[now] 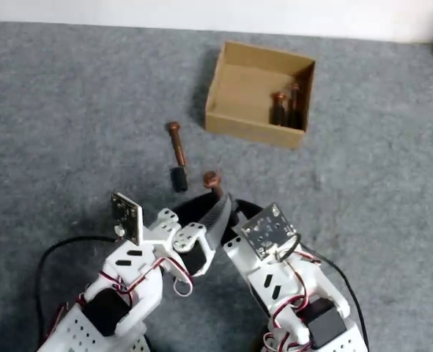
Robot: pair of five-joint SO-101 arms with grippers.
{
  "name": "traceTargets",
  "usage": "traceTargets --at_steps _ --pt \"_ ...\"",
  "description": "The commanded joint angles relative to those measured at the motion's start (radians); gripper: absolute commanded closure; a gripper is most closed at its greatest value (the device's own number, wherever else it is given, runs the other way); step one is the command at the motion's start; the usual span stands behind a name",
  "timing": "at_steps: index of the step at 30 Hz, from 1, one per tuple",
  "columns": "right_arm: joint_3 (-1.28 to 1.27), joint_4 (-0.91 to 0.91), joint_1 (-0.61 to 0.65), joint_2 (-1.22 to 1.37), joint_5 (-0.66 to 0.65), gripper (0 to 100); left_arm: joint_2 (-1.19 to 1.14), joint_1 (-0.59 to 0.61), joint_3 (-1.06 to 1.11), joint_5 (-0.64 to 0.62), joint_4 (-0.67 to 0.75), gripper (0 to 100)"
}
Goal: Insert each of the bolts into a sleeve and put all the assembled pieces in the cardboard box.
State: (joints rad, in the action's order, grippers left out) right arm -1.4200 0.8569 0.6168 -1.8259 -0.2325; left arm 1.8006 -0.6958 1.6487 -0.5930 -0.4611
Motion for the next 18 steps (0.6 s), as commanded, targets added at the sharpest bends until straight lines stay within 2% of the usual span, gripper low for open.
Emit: traceTargets --at_steps 1,5,8,10,14,18 --pt "0.053 -0.047 -0.033 -0.012 -0.008 99.3 -0.018 -0.067 0.050 -0.003 -0.021 100" --pt "0.050 -0.047 -0.054 -0.012 -0.008 99.3 -0.012 -0.015 0.036 -0.003 0.014 100" --pt "0.048 -0.047 -0.071 -0.012 -0.008 99.3 -0.013 0.130 0.005 -0.006 0.043 99" --pt "0.048 -0.047 -0.074 -0.012 -0.008 99.3 -0.018 0.177 -0.010 -0.005 0.041 91" --pt "0.047 -0.047 -0.074 -0.012 -0.008 99.3 -0.021 0.139 -0.027 0.028 -0.044 72" --pt "0.007 -0.053 -0.074 -0.012 -0.008 99.3 -0.013 0.042 -0.088 0.069 -0.189 70"
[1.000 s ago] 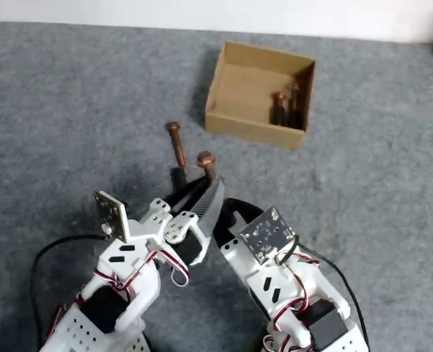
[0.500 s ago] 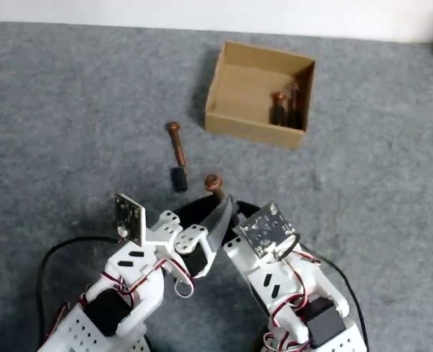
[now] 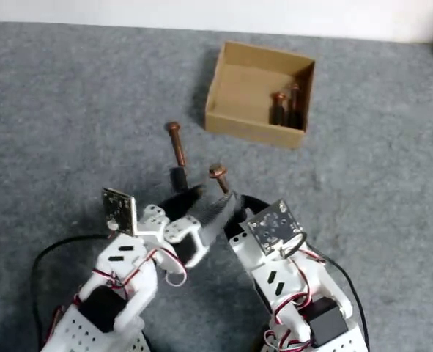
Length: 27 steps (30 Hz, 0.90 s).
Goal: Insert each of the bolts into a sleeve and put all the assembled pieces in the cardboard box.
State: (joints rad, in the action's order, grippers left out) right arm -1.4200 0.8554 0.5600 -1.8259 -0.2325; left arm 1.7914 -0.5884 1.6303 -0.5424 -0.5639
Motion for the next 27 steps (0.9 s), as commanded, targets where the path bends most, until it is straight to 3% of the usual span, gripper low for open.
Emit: traceTargets --at_steps 1,11,16,20,23,27 --pt "0.001 -0.051 -0.016 -0.012 -0.008 99.3 -0.004 -0.074 -0.087 0.018 -0.106 70" --pt "0.001 -0.051 -0.018 -0.012 -0.008 99.3 -0.002 -0.077 -0.262 0.017 -0.149 70" --pt "-0.001 -0.051 -0.019 -0.012 -0.008 99.3 -0.002 0.001 -0.355 0.017 -0.213 70" --pt "-0.024 -0.051 -0.019 -0.012 -0.008 99.3 -0.007 0.108 -0.407 0.028 -0.310 84" --pt "-0.047 -0.073 -0.021 -0.012 -0.008 99.3 -0.013 0.200 -0.381 0.172 -0.311 98" --pt "-0.081 -0.113 -0.042 -0.012 -0.008 99.3 -0.012 0.305 -0.254 0.532 -0.252 98"
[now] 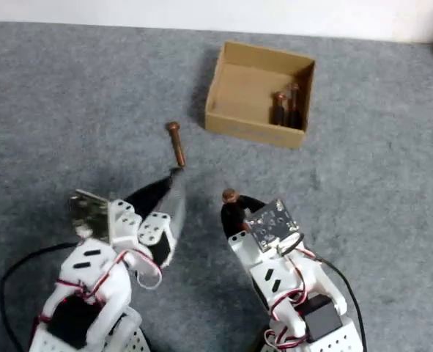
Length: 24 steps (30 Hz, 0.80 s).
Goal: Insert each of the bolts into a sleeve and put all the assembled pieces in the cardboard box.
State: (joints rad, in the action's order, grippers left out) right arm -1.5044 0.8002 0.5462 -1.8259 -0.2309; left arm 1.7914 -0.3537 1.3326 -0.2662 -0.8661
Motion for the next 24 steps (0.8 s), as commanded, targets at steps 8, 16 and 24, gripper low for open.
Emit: traceTargets --at_steps 8,16,24 --pt "-0.033 -0.148 -0.062 0.001 -0.009 99.3 -0.016 0.188 0.254 0.393 0.288 99" --pt "0.097 -0.288 -0.157 0.211 -0.009 99.4 -0.340 0.239 0.205 0.356 0.489 99" --pt "0.908 -0.344 -0.294 1.237 -0.083 99.4 -1.142 0.246 -0.122 0.353 0.641 99"
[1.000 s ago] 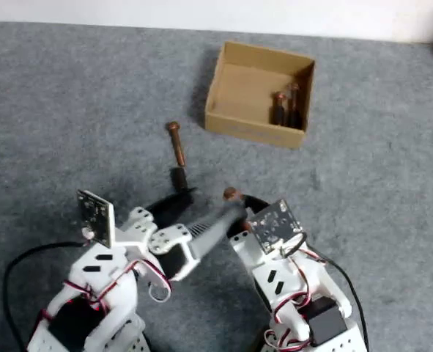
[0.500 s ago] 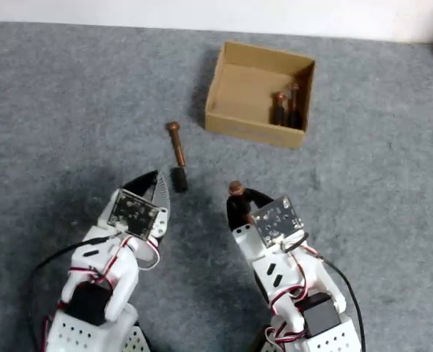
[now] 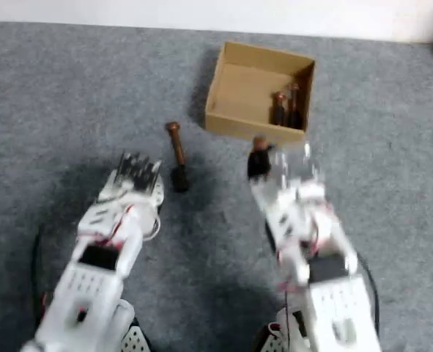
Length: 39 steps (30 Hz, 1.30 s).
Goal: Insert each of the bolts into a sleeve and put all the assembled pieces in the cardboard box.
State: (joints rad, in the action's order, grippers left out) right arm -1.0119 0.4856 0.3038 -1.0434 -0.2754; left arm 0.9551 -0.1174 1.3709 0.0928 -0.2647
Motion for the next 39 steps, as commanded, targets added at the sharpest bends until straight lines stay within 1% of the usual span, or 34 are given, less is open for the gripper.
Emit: traceTargets --at_steps 1,4,7,10,15,18,19,22,23,25,29,30,31,35,39 --pt "0.544 -0.004 -0.070 0.593 -0.037 99.4 -0.387 0.012 -0.206 -0.006 0.040 99" --pt "0.970 0.114 -0.114 0.986 -0.037 99.4 -0.524 0.053 -0.317 -0.011 0.025 99" --pt "1.414 0.268 -0.142 1.354 -0.035 99.4 -0.536 0.091 -0.349 -0.095 -0.018 99" --pt "1.860 0.430 -0.150 1.689 -0.035 99.4 -0.533 0.102 -0.351 -0.107 -0.020 99" --pt "2.508 0.615 -0.147 2.152 -0.035 99.4 -0.532 0.096 -0.351 -0.107 -0.020 99" --pt "2.812 0.671 -0.137 2.335 -0.038 99.1 -0.532 0.096 -0.351 -0.107 -0.020 99" --pt "2.844 0.680 -0.131 2.362 -0.038 98.9 -0.532 0.096 -0.351 -0.107 -0.020 99" --pt "2.767 0.728 -0.130 2.361 -0.040 98.1 -0.533 0.096 -0.351 -0.107 -0.020 99" --pt "2.750 0.750 -0.130 2.358 -0.040 95.9 -0.533 0.096 -0.351 -0.107 -0.020 99" --pt "2.755 0.794 -0.127 2.350 -0.037 86.6 -0.535 0.094 -0.351 -0.107 -0.020 99" --pt "2.761 0.875 -0.125 2.321 -0.035 58.4 -0.536 0.094 -0.352 -0.107 -0.020 99" --pt "2.761 0.903 -0.125 2.308 -0.035 53.6 -0.538 0.094 -0.352 -0.107 -0.020 99" --pt "2.761 0.935 -0.125 2.290 -0.035 51.2 -0.538 0.094 -0.352 -0.107 -0.020 99" --pt "2.761 1.089 -0.125 2.184 -0.035 51.1 -0.538 0.096 -0.352 -0.107 -0.020 99" --pt "2.761 1.274 -0.091 2.028 -0.035 51.3 -0.538 0.102 -0.354 -0.112 -0.020 99"
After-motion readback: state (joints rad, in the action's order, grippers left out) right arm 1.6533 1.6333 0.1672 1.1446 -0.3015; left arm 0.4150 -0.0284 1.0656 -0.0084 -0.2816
